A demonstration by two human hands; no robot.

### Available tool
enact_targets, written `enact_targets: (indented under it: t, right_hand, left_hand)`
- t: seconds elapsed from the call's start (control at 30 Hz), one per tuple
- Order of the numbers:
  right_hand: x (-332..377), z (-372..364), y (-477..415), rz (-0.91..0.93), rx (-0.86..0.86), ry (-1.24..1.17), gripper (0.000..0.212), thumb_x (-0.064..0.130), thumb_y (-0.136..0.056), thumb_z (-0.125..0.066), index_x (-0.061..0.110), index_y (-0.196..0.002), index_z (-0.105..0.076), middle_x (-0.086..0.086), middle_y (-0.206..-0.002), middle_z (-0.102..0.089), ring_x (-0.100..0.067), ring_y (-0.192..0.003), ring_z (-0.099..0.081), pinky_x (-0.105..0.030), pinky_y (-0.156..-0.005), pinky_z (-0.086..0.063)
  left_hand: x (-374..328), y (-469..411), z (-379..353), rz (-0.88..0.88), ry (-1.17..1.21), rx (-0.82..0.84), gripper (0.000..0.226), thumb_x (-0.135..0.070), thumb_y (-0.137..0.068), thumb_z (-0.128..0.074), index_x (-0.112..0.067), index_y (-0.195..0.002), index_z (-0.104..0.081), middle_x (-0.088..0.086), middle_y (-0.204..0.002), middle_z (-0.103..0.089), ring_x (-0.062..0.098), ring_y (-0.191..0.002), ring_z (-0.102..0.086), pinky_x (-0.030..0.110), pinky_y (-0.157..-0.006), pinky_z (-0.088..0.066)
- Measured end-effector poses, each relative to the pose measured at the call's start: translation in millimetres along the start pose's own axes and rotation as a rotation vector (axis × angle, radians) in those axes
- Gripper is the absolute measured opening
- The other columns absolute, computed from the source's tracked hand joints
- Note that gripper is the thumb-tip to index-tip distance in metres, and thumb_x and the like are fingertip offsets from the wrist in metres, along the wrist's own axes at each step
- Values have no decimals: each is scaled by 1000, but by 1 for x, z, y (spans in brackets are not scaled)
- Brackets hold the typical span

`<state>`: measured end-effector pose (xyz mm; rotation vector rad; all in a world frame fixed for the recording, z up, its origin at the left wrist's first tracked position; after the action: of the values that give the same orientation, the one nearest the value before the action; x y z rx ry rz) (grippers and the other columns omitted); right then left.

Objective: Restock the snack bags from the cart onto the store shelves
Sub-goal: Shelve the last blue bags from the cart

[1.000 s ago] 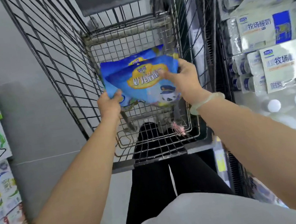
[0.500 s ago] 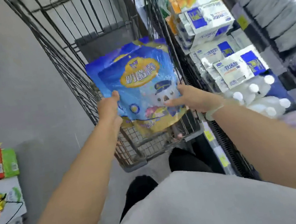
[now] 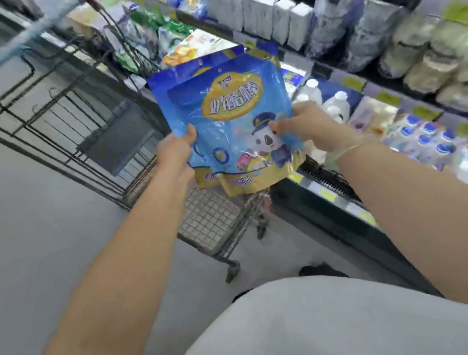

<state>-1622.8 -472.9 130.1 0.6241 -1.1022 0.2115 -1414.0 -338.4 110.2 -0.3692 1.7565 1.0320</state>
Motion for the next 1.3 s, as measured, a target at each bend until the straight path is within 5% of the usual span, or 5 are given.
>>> enact_targets:
  t: [0.17, 0.47, 0.67, 0.87, 1.3]
  right_hand:
    - [-37, 97, 67, -77, -229, 216, 17, 20, -84, -66, 6, -92, -66, -5, -69, -56, -15, -60, -50, -22, -50, -42]
    - [-167, 277, 268, -51, -633, -315, 18, 13, -92, -58, 13, -74, -62, 3, -61, -61, 1, -42, -57, -14, -38, -43]
    - [-267, 375, 399, -107, -876, -460, 14, 22, -93, -57, 9, -92, -62, -2, -77, -62, -19, -68, -57, -19, -43, -43]
    - [-355, 442, 519, -156, -1180, -675, 13, 23, -93, -56, 11, -93, -62, -5, -87, -63, -22, -73, -57, -32, -58, -45]
    - [-493, 562, 636, -314, -1464, -738, 11, 21, -94, -54, 11, -96, -58, -8, -90, -61, -21, -74, -55, -29, -57, -41]
  left_hand:
    - [23, 54, -86, -25, -196, 157, 18, -14, -89, -60, -16, -72, -57, 8, -84, -63, 25, -86, -59, 47, -84, -51]
    - [105, 218, -274, -152, -415, 585, 22, -6, -89, -61, -17, -69, -58, -1, -65, -65, 19, -65, -58, 38, -71, -51]
    - [187, 350, -383, -171, -451, 922, 13, -6, -90, -59, -13, -78, -61, 6, -80, -67, 24, -77, -63, 42, -79, -53]
    - [270, 430, -459, -39, -399, 965, 20, -3, -91, -56, -15, -75, -59, -12, -52, -68, 9, -55, -64, 28, -61, -54]
    - [379, 526, -600, -111, -762, 1030, 29, -10, -94, -50, -25, -69, -52, 4, -84, -55, 19, -77, -46, 30, -66, -38]
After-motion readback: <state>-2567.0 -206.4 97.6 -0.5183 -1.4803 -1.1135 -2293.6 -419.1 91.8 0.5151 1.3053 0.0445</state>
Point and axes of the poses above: each hand's wrist, its own y-axis away from the middle knuckle, its own z-axis out of the back of the hand, x = y × z, the point moved 8 cm from there along -y, towards the middle knuckle
